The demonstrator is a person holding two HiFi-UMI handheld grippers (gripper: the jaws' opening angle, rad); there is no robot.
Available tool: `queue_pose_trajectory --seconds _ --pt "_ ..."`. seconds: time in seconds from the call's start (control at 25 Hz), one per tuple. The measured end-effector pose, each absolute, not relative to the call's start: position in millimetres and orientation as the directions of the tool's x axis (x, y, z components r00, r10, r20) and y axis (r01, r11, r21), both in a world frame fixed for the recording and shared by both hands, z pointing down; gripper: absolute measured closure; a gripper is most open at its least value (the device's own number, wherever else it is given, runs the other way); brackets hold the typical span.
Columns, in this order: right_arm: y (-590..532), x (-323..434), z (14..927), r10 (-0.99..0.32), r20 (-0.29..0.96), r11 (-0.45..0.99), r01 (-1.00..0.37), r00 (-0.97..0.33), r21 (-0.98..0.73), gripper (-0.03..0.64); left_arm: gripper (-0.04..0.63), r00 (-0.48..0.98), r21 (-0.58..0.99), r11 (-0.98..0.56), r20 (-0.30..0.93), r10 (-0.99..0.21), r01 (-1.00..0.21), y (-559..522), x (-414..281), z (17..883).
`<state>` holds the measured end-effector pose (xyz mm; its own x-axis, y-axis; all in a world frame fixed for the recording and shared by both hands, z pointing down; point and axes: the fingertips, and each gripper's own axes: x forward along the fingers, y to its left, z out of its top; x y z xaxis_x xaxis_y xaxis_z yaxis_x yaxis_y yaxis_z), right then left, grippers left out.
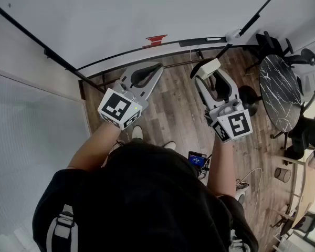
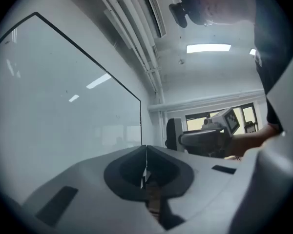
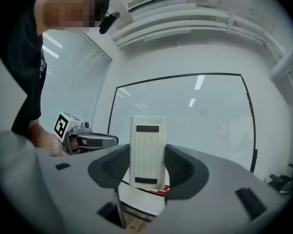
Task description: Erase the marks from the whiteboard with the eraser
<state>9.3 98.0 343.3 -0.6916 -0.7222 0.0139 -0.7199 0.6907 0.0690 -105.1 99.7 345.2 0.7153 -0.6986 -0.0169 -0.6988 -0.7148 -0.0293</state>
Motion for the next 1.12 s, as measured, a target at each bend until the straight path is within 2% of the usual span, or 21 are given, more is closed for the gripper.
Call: queue_pose_trajectory --seconds 0.56,1.12 --pt "97 -8 369 -0.719 0.048 0.693 -0.721 -0.693 -0.021 0.394 0.591 0.745 -0.012 -0.745 -0.013 -0.667 -0.667 100 -118 361" --pt "109 32 353 -0.682 0.07 0.731 -0.682 -0.728 0.024 0.394 0.591 0.714 -0.041 -0.713 -0.013 -0.7 -0.7 115 -58 342"
